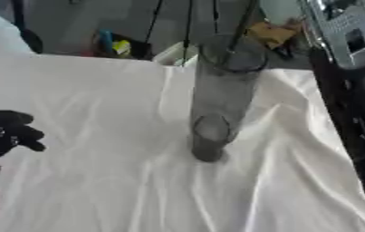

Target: Arrange flowers into the vase.

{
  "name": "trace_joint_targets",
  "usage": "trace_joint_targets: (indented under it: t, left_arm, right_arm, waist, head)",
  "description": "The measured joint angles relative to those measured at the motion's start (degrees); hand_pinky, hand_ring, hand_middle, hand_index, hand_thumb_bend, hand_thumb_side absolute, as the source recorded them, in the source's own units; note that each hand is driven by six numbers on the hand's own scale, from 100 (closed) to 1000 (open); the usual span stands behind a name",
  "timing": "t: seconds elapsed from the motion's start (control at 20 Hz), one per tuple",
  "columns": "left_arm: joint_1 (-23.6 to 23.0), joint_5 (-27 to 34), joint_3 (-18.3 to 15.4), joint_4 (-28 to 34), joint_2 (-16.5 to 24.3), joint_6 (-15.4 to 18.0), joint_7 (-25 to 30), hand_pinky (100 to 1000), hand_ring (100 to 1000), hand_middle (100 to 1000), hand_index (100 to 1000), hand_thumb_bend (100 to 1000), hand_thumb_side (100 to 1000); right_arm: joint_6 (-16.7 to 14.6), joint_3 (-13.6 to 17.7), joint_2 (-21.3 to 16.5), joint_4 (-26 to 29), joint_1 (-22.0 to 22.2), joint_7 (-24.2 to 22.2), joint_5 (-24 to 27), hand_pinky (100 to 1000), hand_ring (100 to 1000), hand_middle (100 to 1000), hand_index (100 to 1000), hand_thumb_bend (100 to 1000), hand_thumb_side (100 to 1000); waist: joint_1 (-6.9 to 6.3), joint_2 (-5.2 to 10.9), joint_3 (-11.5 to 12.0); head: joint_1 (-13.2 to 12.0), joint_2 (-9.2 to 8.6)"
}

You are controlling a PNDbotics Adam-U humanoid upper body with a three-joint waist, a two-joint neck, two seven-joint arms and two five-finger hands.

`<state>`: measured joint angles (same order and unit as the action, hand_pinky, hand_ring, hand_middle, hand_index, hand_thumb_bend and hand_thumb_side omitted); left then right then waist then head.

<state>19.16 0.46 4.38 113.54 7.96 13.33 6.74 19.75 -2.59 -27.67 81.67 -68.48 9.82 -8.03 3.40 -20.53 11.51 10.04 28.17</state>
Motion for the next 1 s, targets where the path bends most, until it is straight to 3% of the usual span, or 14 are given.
trace_joint_targets:
  t: [0.45,1.0]
  left_arm:
    - [0.0,0.0,0.0,0.0,0.0,0.0,0.0,522,603,645,710,100,1000]
    - [0.0,0.0,0.0,0.0,0.0,-0.1,0.1,521,605,646,709,100,1000]
  right_arm:
    - [-0.7,-0.3,-1.6,0.0,0.6,-9.5,-5.5,365,758,410,268,100,965]
    - [-2.0,-0.6,-2.4,0.0,2.2,-14.4,-7.9,456,810,468,313,100,993]
  waist:
    - [0.00,0.00,-0.4]
    - [0.00,0.00,-0.6]
  head:
    - [-0.2,-0.01]
    - [-0.3,-0.10]
